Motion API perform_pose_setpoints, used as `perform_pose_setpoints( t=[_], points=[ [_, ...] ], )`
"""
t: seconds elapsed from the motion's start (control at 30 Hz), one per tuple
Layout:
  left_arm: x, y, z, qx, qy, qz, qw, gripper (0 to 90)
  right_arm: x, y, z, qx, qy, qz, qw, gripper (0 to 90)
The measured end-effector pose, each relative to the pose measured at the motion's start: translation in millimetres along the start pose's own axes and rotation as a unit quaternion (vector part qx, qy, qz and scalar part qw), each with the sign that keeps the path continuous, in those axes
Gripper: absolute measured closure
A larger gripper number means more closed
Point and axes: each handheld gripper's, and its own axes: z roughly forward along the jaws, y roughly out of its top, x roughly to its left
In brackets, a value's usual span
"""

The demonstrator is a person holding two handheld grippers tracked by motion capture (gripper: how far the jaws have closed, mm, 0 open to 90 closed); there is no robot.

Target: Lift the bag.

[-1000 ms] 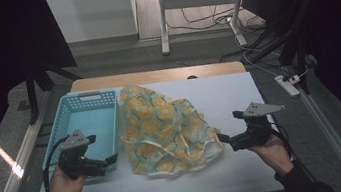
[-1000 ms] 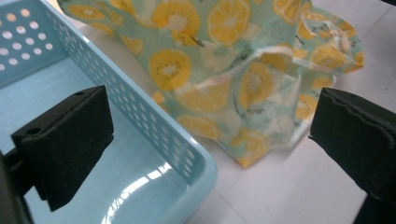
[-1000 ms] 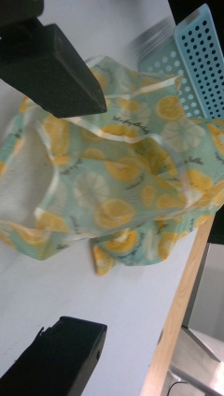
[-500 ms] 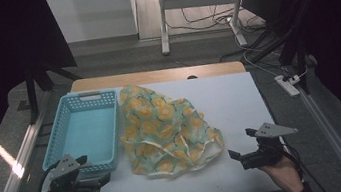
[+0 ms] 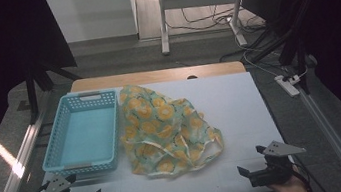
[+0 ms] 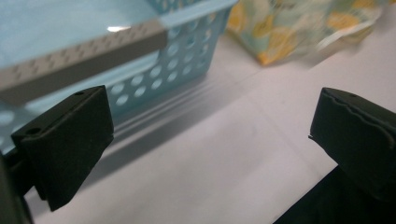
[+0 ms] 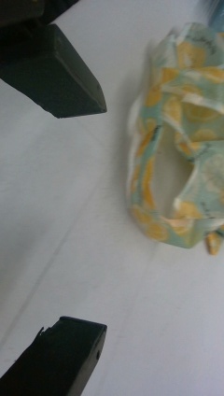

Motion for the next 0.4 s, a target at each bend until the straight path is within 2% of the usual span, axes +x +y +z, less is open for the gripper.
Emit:
perform_pose_setpoints(
  t=[0.1, 0.17, 0.23, 0.4],
  points=[
    [1.8, -5.9, 1.4, 0.015, 0.004, -0.005, 0.9999, 0.0, -0.6, -8.7, -0.3, 0.016, 0.002, 0.005, 0.9999, 0.0],
    [2.0, -9.6, 3.3, 0.029, 0.008, -0.005, 0.9995, 0.0, -0.8, -9.7, -3.6, 0.011, -0.002, 0.01, 0.9999, 0.0],
    [2.3, -12.4, 6.3, 0.05, 0.009, -0.007, 0.9987, 0.0, -1.3, -10.9, -4.7, 0.018, -0.002, 0.013, 0.9998, 0.0],
    [2.2, -11.8, 7.0, 0.052, 0.007, -0.005, 0.9986, 0.0, -2.4, -11.0, -3.6, 0.022, -0.002, 0.017, 0.9996, 0.0]
  ],
)
